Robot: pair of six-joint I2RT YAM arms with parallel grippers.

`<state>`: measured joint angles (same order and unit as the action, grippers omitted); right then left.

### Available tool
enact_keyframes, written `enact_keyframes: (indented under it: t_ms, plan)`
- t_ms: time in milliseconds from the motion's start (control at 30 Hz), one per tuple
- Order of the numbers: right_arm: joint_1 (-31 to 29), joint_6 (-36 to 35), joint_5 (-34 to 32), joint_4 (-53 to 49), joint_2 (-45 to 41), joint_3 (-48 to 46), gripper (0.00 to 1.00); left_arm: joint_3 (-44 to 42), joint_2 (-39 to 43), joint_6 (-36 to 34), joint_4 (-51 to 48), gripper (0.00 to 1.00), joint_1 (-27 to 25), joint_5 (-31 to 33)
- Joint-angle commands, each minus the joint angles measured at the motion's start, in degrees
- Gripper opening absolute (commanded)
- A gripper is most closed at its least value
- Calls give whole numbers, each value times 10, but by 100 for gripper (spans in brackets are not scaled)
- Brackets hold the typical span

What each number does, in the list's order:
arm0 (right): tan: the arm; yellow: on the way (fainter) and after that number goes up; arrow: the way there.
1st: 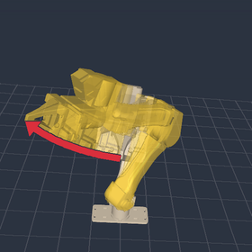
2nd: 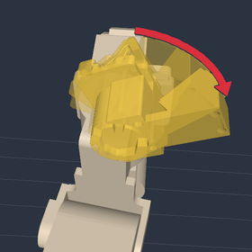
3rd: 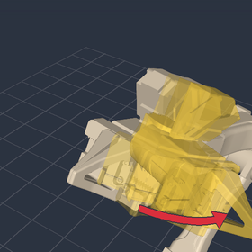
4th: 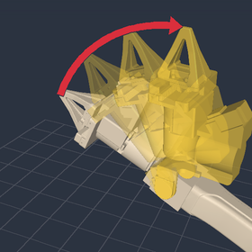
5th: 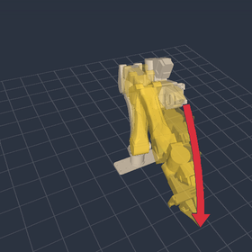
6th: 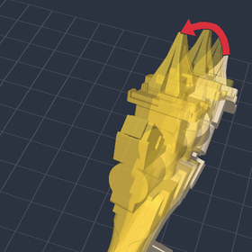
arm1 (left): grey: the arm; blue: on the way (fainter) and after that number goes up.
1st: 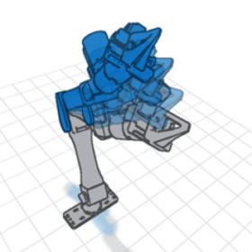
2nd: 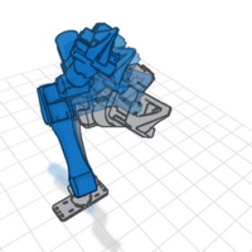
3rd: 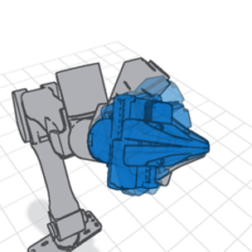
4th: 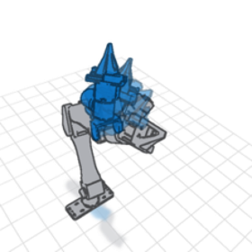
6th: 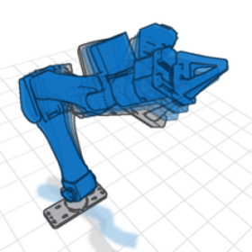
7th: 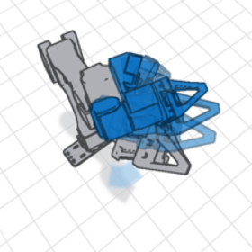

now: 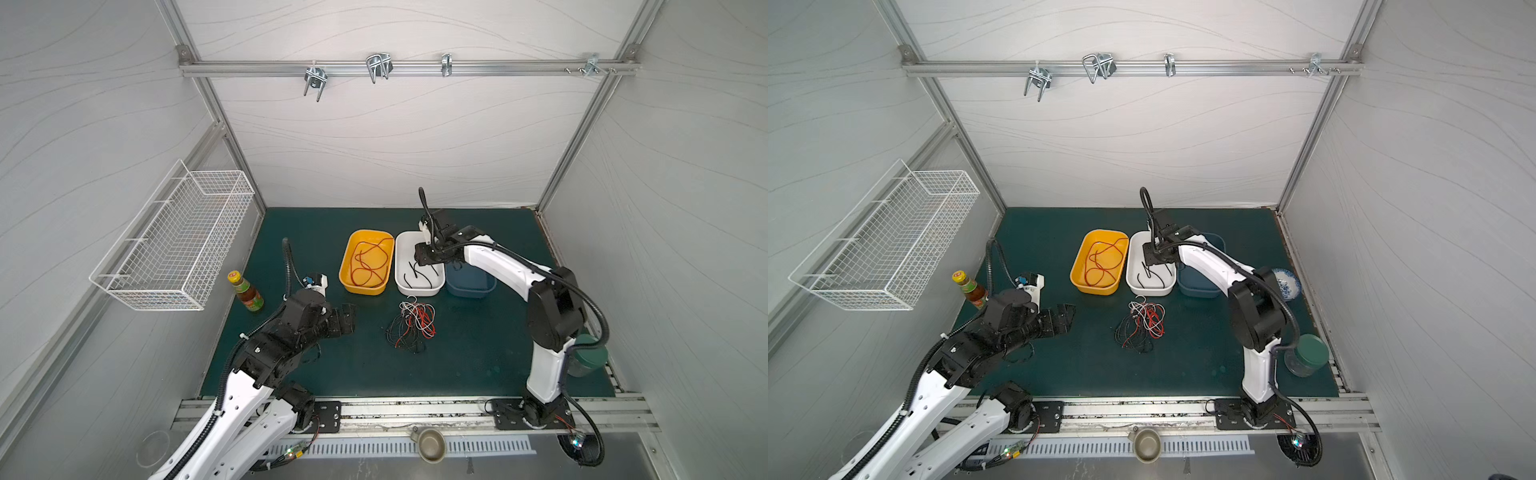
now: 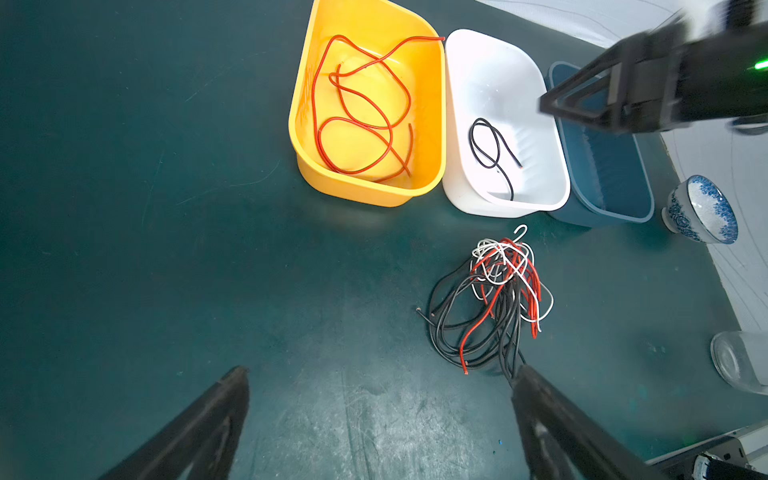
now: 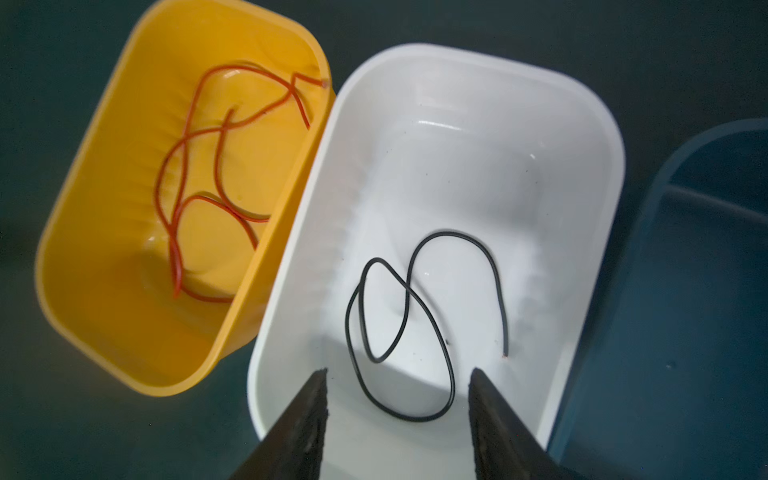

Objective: Untangle the cables
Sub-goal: 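Bring the right gripper back down over the remaining wire pile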

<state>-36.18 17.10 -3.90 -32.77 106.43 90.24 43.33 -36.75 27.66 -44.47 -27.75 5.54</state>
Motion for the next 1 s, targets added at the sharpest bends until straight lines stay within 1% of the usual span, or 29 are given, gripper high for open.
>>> enact_keyframes:
  t_ms: [0, 100, 300, 467, 567, 667, 867, 967]
  plan:
    - [-16, 20, 1, -30, -61, -32, 58, 2, 2, -1, 27, 100, 2, 3]
    - [-42, 33, 7, -28, -113, -76, 58, 2, 2, -1, 27, 100, 2, 3]
    - [-140, 77, 4, 15, -224, -188, 58, 2, -3, -1, 27, 100, 2, 1]
    - [-220, 137, -9, 57, -270, -268, 56, 3, -5, -1, 27, 100, 2, 2]
    - [-259, 166, -22, 87, -271, -303, 53, 3, -6, -1, 27, 100, 2, 2]
    - [-290, 185, -39, 103, -252, -318, 48, 3, -8, -1, 27, 100, 2, 1]
    - [-322, 203, -55, 114, -191, -313, 40, 2, -10, -1, 26, 100, 2, 1]
    - [-327, 205, -70, 104, -168, -304, 33, 3, -8, 0, 26, 100, 2, 2]
